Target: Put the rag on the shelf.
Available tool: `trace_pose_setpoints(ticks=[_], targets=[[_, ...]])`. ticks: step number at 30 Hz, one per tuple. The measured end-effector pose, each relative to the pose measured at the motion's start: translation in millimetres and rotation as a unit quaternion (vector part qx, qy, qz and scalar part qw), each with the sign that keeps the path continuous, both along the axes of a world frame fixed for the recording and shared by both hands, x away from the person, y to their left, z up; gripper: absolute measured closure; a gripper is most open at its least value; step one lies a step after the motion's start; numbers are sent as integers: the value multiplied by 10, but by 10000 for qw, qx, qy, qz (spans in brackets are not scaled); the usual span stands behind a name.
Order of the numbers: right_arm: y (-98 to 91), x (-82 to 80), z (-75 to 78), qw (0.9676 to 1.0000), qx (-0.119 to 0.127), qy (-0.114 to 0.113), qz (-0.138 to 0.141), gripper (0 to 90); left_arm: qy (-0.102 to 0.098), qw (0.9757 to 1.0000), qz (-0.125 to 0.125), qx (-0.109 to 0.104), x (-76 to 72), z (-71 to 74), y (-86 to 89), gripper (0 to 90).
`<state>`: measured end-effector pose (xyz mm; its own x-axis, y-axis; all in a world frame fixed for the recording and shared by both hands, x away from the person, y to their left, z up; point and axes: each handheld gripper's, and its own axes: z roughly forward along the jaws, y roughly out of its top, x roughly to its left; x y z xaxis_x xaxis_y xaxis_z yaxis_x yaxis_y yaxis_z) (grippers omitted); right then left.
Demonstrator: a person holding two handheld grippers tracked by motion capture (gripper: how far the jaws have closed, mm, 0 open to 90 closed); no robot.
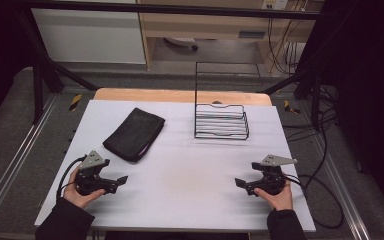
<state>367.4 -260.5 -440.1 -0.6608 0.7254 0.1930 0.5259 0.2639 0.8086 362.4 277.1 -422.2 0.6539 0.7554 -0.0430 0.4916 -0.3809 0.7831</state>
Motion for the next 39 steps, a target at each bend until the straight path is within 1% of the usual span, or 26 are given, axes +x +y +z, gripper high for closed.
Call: trace_pose_setpoints(ticks=[5,7,9,10,12,13,14,16,19,23,25,27,28,29,30,32,33,34,35,36,37,39], targets=[[-1,3,0,10000,-26,-7,-15,9,17,9998,26,178,93,68,-92,69],[0,4,-2,10000,-36,4,-15,9,-5,9997,40,258,130,101,-117,75],[1,5,-2,10000,-38,3,-14,9,-27,9995,72,297,201,155,-166,89],[1,4,-2,10000,-39,3,-15,9,-27,9995,72,297,201,155,-166,97],[-1,5,-2,10000,-39,-11,-21,9,-36,9992,116,377,258,181,-211,109],[-1,6,-2,10000,-43,-8,-23,9,-29,9989,125,456,317,191,-263,114],[-1,6,-2,10000,-47,-1,-21,9,-29,9989,125,456,317,191,-263,120],[1,7,-4,10000,-58,3,-22,9,-32,9985,137,535,376,191,-329,133],[2,9,-6,10000,-75,9,-22,9,-48,9976,182,661,446,172,-408,159],[2,10,-8,10000,-87,9,-23,9,-39,9956,230,906,565,116,-492,201],[3,11,-9,9999,-97,16,-23,9,-15,9949,238,977,615,88,-520,222],[5,11,-10,9999,-104,21,-31,9,6,9936,248,1105,678,43,-555,237],[5,10,-10,9999,-103,29,-36,9,50,9928,274,1169,724,-1,-576,247],[4,10,-9,9999,-106,27,-40,9,50,9928,274,1169,724,-1,-576,258],[2,11,-9,9999,-112,16,-30,9,64,9926,280,1182,748,-31,-582,272],[1,11,-8,9999,-111,12,-31,9,164,9919,279,1230,791,-93,-591,282],[0,12,-8,9999,-113,7,-41,9,214,9914,261,1264,806,-119,-594,308],[1,12,-8,9999,-116,15,-45,9,244,9911,254,1287,816,-138,-596,313],[1,12,-8,9999,-120,20,-52,9,239,9906,253,1320,823,-160,-599,324],[1,12,-8,9999,-120,20,-52,9,181,9900,243,1377,821,-166,-604,324],[1,12,-9,9999,-126,13,-42,9,148,9895,247,1419,820,-165,-606,346],[2,13,-10,9999,-130,8,-43,9,160,9897,263,1400,826,-167,-598,368]])
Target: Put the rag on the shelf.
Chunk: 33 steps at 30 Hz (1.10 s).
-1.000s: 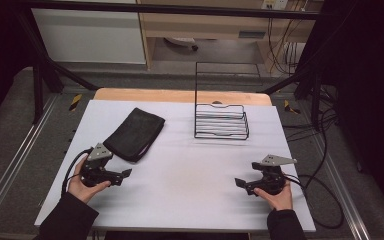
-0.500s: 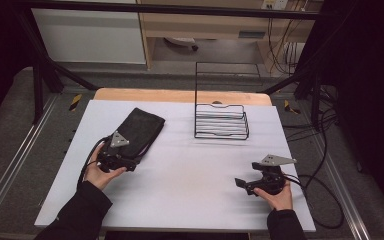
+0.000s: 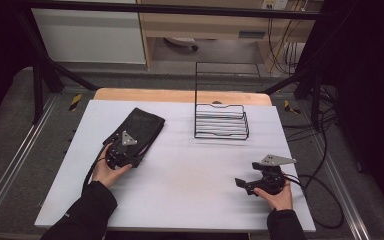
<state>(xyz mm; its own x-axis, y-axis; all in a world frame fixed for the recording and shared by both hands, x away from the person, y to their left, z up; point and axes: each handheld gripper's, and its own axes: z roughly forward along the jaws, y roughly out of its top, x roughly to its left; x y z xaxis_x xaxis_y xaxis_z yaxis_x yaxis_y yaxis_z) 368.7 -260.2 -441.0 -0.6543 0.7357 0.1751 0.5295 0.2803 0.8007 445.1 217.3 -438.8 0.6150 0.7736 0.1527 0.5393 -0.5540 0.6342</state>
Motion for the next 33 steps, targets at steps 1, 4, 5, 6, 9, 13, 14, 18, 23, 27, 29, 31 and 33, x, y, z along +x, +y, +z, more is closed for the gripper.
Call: trace_pose_setpoints(ticks=[1,4,5,6,9,13,14,18,23,27,29,31,33], targets=[[0,0,0,10000,0,0,0,9,-1,10000,4,3,5,-4,5,368],[1,0,2,10000,7,5,-4,9,8,10000,56,-41,22,-4,26,437],[1,0,2,10000,7,5,-4,9,9,9999,96,-82,31,1,46,437],[0,-1,3,10000,12,5,-9,9,38,9997,142,-216,48,6,88,498],[2,-1,3,10000,21,28,-15,9,128,9985,228,-480,82,10,163,573],[3,5,-1,10000,1,12,6,9,104,9987,228,-444,93,6,169,615],[2,5,-1,10000,1,12,11,9,104,9987,228,-444,93,6,169,627],[3,3,1,10000,7,30,3,10,138,9986,257,-430,95,26,166,669],[3,10,-3,10000,-12,23,30,10,164,9983,292,-487,87,54,170,694],[3,12,-3,10000,-17,26,36,11,153,9982,286,-497,70,86,172,704],[2,12,-3,10000,-17,21,32,11,106,9981,285,-545,52,118,172,709],[1,11,-2,10000,-19,26,34,11,69,9974,278,-667,23,173,172,712],[1,11,-1,10000,-25,44,41,11,77,9973,274,-678,12,193,167,714]])
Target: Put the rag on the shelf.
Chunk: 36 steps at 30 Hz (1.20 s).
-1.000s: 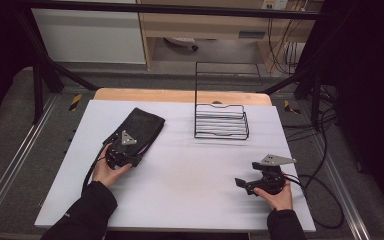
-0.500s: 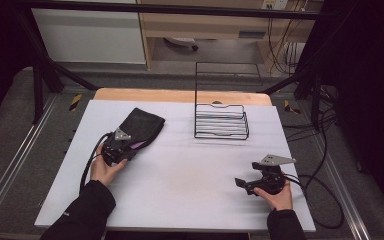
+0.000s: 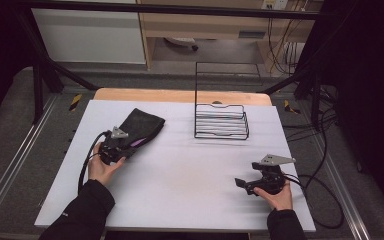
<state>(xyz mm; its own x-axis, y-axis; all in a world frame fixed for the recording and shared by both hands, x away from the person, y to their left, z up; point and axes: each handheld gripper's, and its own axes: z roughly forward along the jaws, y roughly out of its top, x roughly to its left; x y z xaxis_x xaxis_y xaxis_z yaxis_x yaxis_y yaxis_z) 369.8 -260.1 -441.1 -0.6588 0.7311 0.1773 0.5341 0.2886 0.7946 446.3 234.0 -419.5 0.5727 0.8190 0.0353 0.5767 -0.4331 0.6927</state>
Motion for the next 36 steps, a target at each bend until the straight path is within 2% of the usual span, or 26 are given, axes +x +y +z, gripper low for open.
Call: trace_pose_setpoints(ticks=[8,22,29,36], targets=[[-3,-2,2,10000,-9,-2,-6,12,91,9996,-282,-27,-137,112,-118,719],[6,-3,-4,10000,-33,35,-8,12,284,9982,-488,-216,-398,146,-292,719],[6,-2,-6,10000,-47,30,0,12,379,9963,-683,-361,-536,179,-459,721],[9,0,-11,10000,-74,24,6,12,496,9946,-773,-489,-617,159,-587,721]])
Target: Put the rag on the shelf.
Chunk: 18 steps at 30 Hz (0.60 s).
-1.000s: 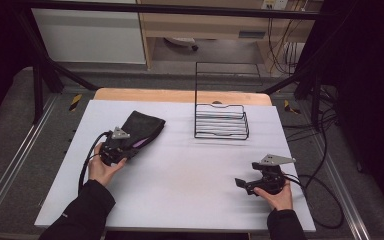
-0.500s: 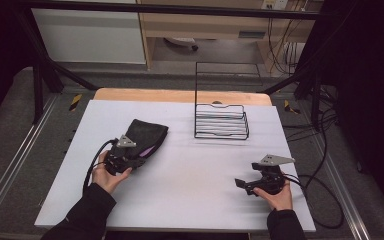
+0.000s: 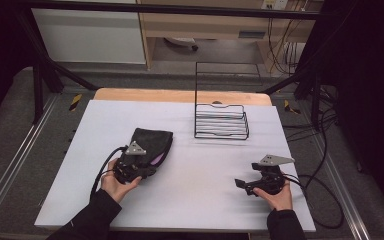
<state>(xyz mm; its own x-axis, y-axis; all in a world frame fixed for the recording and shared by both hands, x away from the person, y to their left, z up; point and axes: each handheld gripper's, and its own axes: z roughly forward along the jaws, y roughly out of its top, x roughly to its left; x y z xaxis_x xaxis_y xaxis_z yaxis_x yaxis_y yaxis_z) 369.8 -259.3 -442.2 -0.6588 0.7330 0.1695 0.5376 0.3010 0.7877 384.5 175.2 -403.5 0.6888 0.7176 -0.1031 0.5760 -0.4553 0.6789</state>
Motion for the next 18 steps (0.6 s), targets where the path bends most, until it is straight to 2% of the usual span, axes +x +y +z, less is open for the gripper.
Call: trace_pose_setpoints(ticks=[18], targets=[[7,0,-7,10000,-26,30,-11,12,183,9987,-382,-265,-230,22,-357,726]])
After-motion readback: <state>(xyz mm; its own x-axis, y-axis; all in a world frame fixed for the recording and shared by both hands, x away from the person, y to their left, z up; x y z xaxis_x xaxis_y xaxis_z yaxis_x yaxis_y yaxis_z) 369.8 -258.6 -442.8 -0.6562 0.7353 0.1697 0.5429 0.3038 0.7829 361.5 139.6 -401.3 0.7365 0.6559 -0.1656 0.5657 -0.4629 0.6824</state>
